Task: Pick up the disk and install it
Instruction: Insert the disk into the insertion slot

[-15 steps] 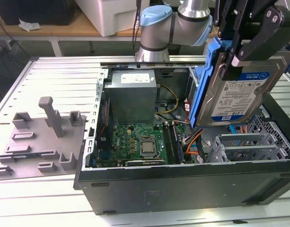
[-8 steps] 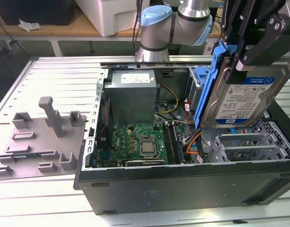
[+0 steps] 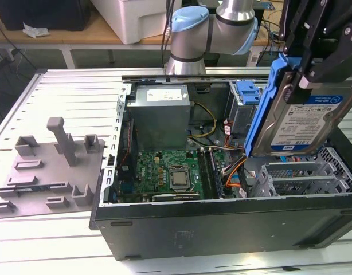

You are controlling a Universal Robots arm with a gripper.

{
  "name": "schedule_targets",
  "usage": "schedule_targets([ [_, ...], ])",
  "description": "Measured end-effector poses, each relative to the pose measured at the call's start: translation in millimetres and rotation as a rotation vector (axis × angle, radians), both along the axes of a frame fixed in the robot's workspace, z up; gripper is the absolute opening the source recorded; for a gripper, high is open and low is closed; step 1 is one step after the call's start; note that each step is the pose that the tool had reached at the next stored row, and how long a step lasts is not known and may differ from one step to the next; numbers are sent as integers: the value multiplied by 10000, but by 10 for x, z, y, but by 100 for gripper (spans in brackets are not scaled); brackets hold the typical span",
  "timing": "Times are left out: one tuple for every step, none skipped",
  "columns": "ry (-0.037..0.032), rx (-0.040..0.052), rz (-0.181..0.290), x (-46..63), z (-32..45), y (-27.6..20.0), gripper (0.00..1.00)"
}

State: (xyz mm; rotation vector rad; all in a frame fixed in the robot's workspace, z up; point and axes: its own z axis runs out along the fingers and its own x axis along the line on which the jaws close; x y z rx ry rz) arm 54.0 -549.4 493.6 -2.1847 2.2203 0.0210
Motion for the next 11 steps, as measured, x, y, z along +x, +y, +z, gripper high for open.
schedule_targets([
  [3, 0, 48, 20, -3, 0, 37],
  [3, 0, 66, 35, -6, 0, 37],
  [4, 0, 70, 46, -8, 0, 37],
  [4, 0, 71, 64, -11, 0, 37],
  [4, -1, 70, 79, -13, 0, 37],
  [4, 0, 70, 95, -15, 0, 37],
  [4, 0, 70, 109, -17, 0, 37],
  [3, 2, 70, 123, -19, 0, 37],
  [4, 2, 71, 148, -23, 0, 37],
  [3, 2, 71, 164, -26, 0, 37],
  [3, 2, 71, 176, -28, 0, 37],
])
